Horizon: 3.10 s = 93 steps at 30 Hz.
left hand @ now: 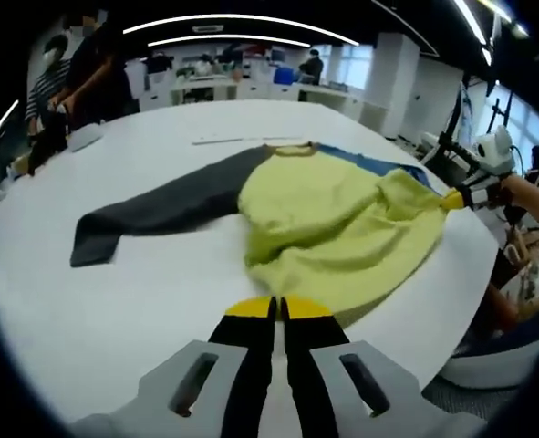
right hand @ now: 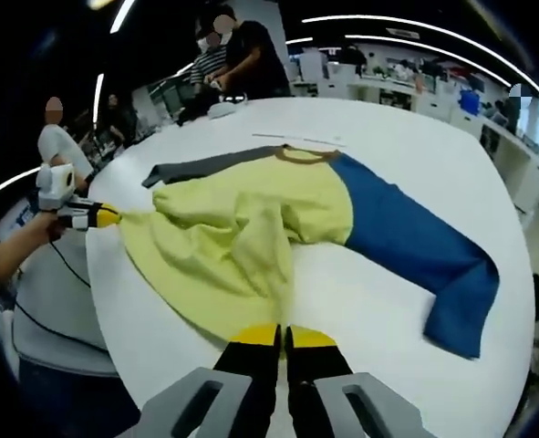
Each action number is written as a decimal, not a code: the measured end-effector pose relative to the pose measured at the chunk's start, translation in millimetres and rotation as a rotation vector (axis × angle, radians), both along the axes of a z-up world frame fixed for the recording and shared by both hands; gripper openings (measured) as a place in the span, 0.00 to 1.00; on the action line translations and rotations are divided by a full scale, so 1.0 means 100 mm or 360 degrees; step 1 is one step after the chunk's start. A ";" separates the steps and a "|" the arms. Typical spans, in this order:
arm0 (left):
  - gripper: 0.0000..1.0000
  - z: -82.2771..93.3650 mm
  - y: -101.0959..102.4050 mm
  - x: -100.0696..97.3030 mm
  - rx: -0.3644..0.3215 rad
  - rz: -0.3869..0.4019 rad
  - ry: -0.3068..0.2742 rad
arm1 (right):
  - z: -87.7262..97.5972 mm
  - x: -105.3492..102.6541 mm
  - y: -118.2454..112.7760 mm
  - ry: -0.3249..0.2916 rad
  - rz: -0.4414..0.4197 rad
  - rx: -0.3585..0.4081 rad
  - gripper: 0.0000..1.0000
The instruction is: Fold the garment on the visible template until the final outline fits inside the template.
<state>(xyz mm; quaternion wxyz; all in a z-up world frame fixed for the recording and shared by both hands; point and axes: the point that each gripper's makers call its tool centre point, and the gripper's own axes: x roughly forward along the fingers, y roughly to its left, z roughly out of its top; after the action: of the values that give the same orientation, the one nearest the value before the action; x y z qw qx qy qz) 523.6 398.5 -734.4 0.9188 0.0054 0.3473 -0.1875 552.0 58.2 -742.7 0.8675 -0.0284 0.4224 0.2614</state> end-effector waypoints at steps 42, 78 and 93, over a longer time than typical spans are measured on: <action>0.01 -0.39 0.07 -0.66 0.0008 -0.0101 0.0327 | -0.28 -0.94 -0.11 0.0187 -0.0244 0.0063 0.00; 0.27 -0.22 0.01 -0.61 -0.0023 -0.0075 0.0145 | -0.13 -0.89 -0.24 0.0110 -0.0375 0.0143 0.23; 0.54 -0.05 -0.09 -0.47 -0.0114 -0.0115 -0.0042 | 0.05 -0.61 -0.41 -0.0093 -0.0530 0.0220 0.60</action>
<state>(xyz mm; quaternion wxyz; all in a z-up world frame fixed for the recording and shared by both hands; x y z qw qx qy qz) 476.3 390.0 -739.2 0.9156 -0.0126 0.3277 -0.2328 491.0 17.1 -737.7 0.9105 0.0941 0.3769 0.1415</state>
